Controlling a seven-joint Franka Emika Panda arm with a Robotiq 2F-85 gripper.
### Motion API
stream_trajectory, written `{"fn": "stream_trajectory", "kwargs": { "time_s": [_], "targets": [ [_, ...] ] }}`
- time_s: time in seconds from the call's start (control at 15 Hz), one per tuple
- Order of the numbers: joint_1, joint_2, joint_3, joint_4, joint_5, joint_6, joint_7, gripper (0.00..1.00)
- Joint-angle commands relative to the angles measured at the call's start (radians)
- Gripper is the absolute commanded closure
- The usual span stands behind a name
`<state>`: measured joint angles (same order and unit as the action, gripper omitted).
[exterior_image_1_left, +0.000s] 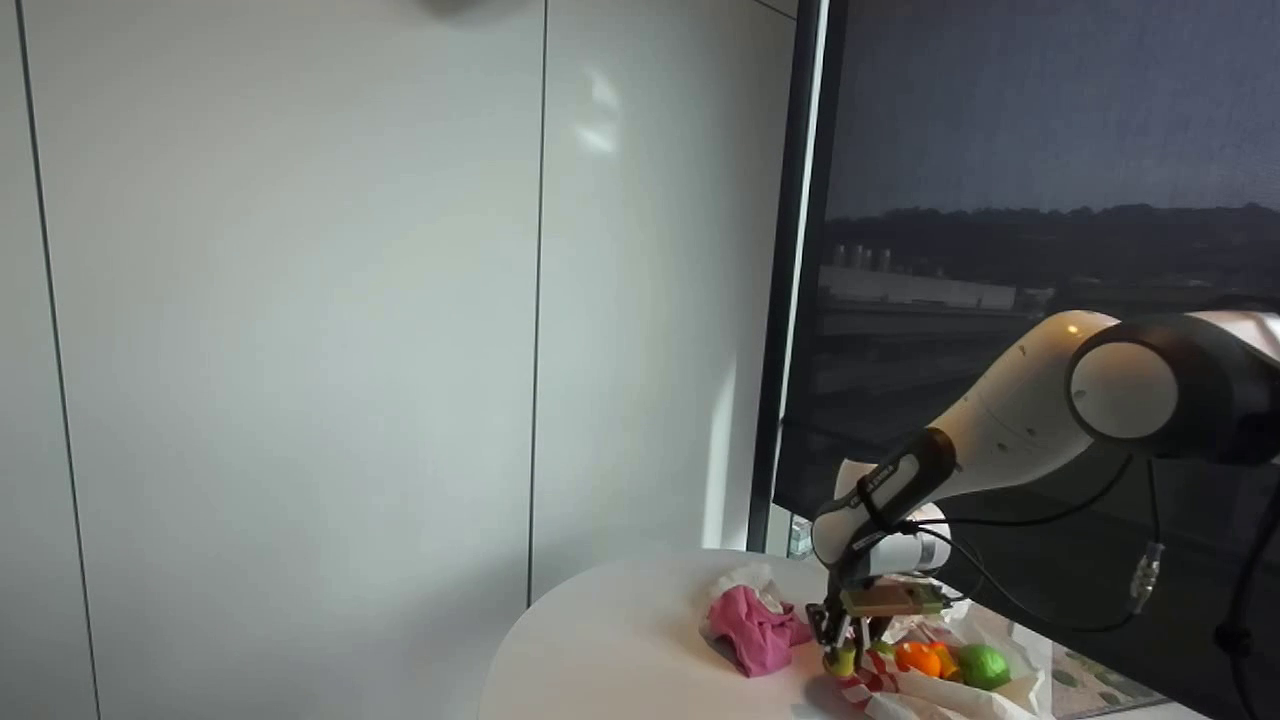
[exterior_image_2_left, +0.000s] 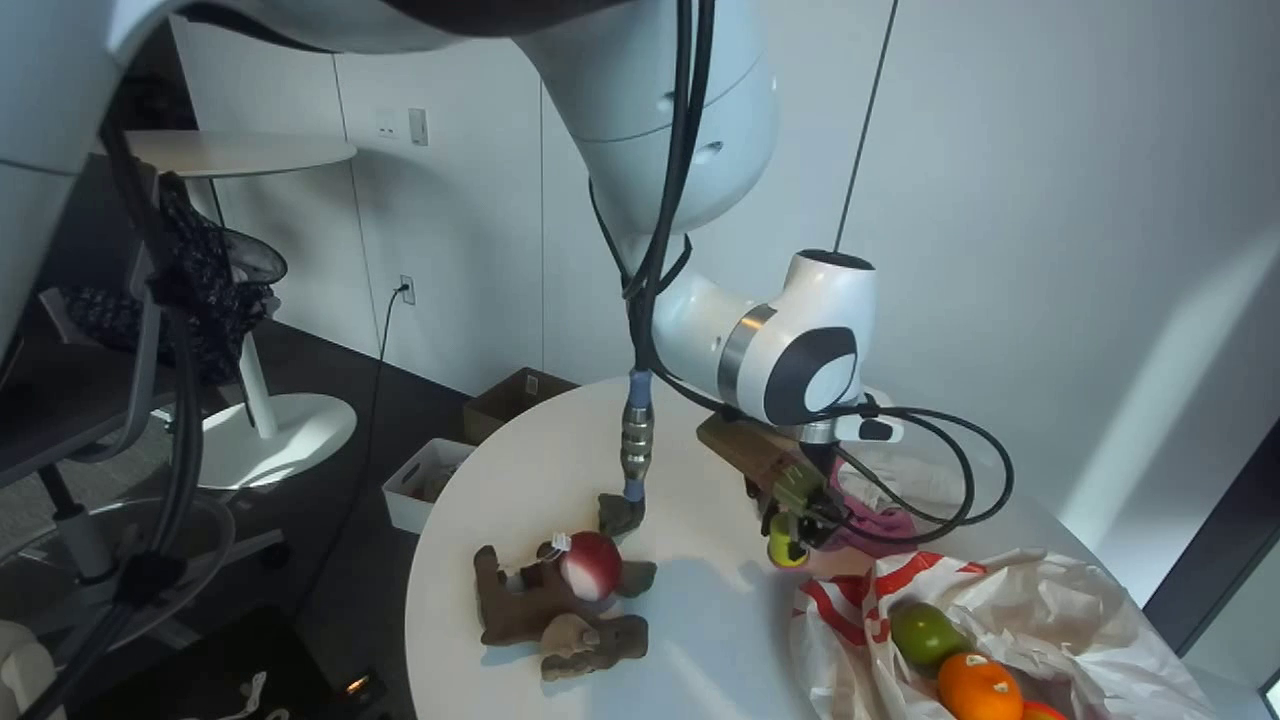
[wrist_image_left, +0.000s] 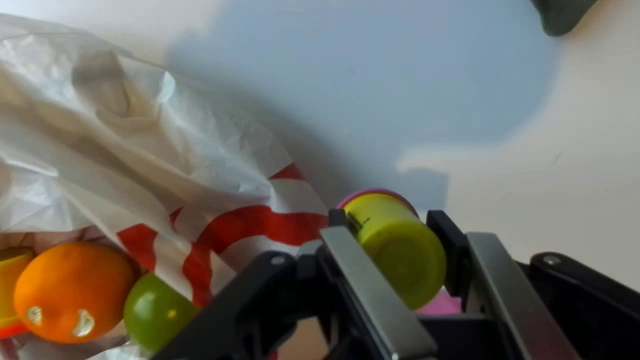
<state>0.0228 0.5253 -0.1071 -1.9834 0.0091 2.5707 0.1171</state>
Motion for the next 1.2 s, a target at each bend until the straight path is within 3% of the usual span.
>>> {"fn": "stream_trajectory", "kwargs": {
  "time_s": [0.0, 0.27, 0.47, 1.07, 1.13],
  "targets": [
    [-0.041, -0.075, -0.087, 0.007, -0.056, 0.067, 0.046, 0.82],
    [-0.084, -0.027, -0.174, 0.053, -0.083, 0.174, 0.110, 0.82],
    [-0.113, 0.054, -0.194, 0.090, -0.082, 0.234, 0.111, 0.82],
    [-0.144, 0.251, -0.217, 0.211, -0.050, 0.209, 0.154, 0.82],
    [-0.144, 0.257, -0.220, 0.216, -0.048, 0.210, 0.159, 0.47]
  ]
}}
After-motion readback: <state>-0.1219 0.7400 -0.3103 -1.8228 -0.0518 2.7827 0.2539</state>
